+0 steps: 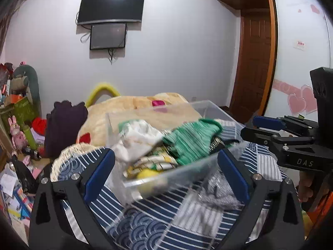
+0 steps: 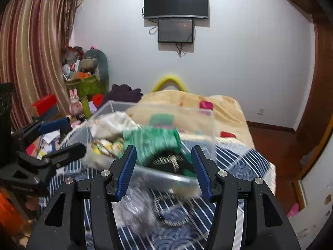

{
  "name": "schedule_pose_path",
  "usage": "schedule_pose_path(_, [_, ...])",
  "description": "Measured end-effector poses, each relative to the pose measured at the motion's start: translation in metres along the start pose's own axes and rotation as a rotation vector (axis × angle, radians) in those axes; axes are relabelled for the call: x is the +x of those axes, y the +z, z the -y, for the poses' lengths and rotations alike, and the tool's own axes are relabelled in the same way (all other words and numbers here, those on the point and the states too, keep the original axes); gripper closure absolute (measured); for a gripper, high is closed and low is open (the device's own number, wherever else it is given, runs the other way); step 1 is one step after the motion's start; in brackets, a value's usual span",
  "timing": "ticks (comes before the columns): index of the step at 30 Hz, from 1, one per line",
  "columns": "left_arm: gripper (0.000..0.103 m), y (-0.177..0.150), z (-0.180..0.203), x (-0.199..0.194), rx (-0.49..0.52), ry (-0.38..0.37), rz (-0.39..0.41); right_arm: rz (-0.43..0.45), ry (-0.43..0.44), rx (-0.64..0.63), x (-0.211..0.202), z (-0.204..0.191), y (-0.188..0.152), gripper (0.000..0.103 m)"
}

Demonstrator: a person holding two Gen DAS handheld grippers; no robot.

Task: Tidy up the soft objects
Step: 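Grasp the bagged grey sock with the left gripper while the right grasps the braided bracelet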

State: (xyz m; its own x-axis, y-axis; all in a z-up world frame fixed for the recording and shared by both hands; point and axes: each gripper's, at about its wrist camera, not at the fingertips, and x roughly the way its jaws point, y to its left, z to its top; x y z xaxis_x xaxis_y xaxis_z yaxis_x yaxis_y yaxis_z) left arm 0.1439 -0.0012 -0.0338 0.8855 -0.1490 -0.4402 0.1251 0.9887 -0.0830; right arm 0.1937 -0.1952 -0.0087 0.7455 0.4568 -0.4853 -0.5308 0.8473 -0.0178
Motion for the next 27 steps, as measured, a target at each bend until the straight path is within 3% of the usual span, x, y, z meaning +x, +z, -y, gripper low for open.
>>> schedule_pose_path(6, [0.001, -0.031, 0.015, 0.010, -0.058, -0.080, -0.096, -0.068, -0.029, 0.009, -0.003, 0.011, -0.029, 0.052])
schedule_pose_path(11, [0.001, -0.048, 0.034, 0.038, -0.035, -0.098, -0.196, -0.155, -0.039, 0.035, 0.015, 0.025, -0.055, 0.052])
schedule_pose_path(16, [0.001, -0.052, 0.045, 0.058, -0.021, -0.102, -0.234, -0.202, -0.051, 0.076, 0.038, 0.043, -0.065, 0.077])
schedule_pose_path(20, [0.003, -0.051, 0.054, 0.069, -0.008, -0.112, -0.241, -0.248, -0.060, 0.075, 0.057, 0.046, -0.070, 0.085])
schedule_pose_path(21, [0.011, -0.051, 0.055, 0.071, -0.002, -0.114, -0.240, -0.244, -0.066, 0.069, 0.057, 0.044, -0.071, 0.094])
schedule_pose_path(22, [0.016, -0.051, 0.058, 0.073, 0.003, -0.120, -0.241, -0.239, -0.072, 0.058, 0.056, 0.043, -0.071, 0.095])
schedule_pose_path(24, [0.035, -0.051, 0.059, 0.079, 0.002, -0.155, -0.257, -0.234, -0.064, 0.049, 0.053, 0.041, -0.073, 0.095])
schedule_pose_path(26, [0.042, -0.052, 0.060, 0.078, 0.004, -0.171, -0.251, -0.221, -0.067, 0.044, 0.049, 0.040, -0.074, 0.096])
schedule_pose_path(27, [0.051, -0.052, 0.059, 0.076, 0.006, -0.178, -0.239, -0.217, -0.067, 0.045, 0.046, 0.039, -0.074, 0.096])
